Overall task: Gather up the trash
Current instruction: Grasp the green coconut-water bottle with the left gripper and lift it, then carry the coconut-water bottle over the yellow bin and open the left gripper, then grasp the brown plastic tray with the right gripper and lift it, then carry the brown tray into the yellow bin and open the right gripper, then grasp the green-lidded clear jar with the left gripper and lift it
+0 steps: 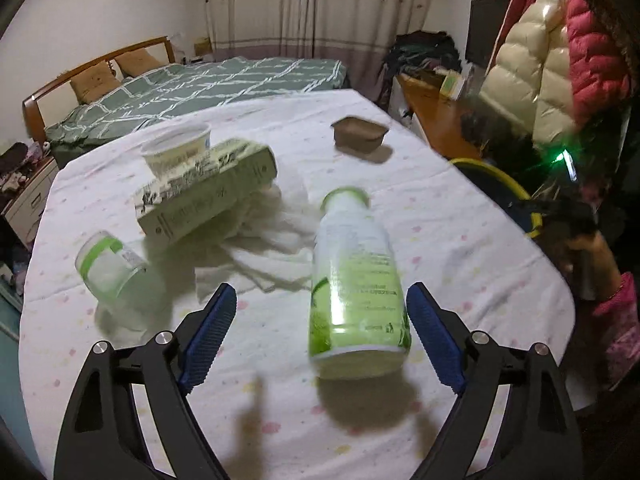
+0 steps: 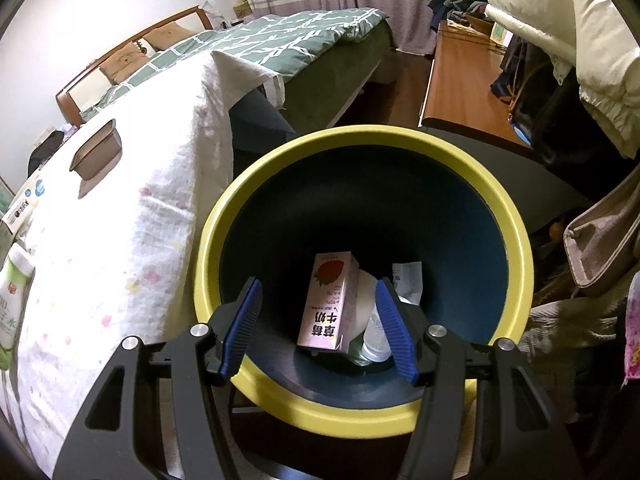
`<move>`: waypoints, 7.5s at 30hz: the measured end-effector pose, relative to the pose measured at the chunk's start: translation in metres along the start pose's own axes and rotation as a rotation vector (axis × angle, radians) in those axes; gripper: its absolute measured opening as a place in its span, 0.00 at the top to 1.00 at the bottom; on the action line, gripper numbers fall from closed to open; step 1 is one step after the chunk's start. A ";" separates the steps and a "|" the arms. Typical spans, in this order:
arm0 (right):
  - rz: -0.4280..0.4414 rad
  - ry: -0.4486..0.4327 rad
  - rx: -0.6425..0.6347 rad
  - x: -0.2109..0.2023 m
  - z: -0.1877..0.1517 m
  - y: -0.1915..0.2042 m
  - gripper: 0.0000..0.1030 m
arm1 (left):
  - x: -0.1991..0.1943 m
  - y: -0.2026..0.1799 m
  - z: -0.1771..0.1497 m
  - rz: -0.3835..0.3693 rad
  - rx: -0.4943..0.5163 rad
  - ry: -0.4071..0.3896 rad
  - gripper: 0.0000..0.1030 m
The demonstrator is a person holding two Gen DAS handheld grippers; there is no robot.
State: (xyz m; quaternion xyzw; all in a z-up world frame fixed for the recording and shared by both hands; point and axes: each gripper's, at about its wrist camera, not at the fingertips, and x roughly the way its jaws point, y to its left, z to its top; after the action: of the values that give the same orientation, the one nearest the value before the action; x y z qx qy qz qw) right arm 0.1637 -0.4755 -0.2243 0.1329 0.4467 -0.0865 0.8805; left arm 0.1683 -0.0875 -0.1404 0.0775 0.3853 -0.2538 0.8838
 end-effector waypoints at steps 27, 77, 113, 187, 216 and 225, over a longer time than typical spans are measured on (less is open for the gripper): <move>0.022 -0.001 0.036 0.002 -0.006 -0.012 0.45 | -0.003 -0.029 0.002 0.078 0.036 -0.068 0.50; -0.048 -0.136 0.100 -0.086 -0.032 -0.080 0.45 | 0.083 -0.235 0.193 -0.250 0.223 -0.082 0.50; 0.026 -0.066 -0.054 -0.063 -0.004 0.011 0.44 | 0.034 -0.063 0.118 0.034 -0.006 -0.155 0.09; -0.187 -0.078 0.157 -0.015 0.032 -0.003 0.64 | 0.021 0.035 0.060 0.138 -0.126 -0.221 0.05; -0.013 -0.141 0.187 -0.046 0.008 0.006 0.58 | -0.030 0.114 -0.005 0.221 -0.201 -0.091 0.05; -0.005 -0.132 0.160 -0.045 0.010 0.016 0.57 | -0.009 0.125 0.010 0.202 -0.100 -0.071 0.05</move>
State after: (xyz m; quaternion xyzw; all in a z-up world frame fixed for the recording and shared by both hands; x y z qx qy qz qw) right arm 0.1490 -0.4623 -0.1801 0.1957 0.3797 -0.1325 0.8944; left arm 0.2334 0.0198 -0.1343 0.0629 0.3563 -0.1466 0.9207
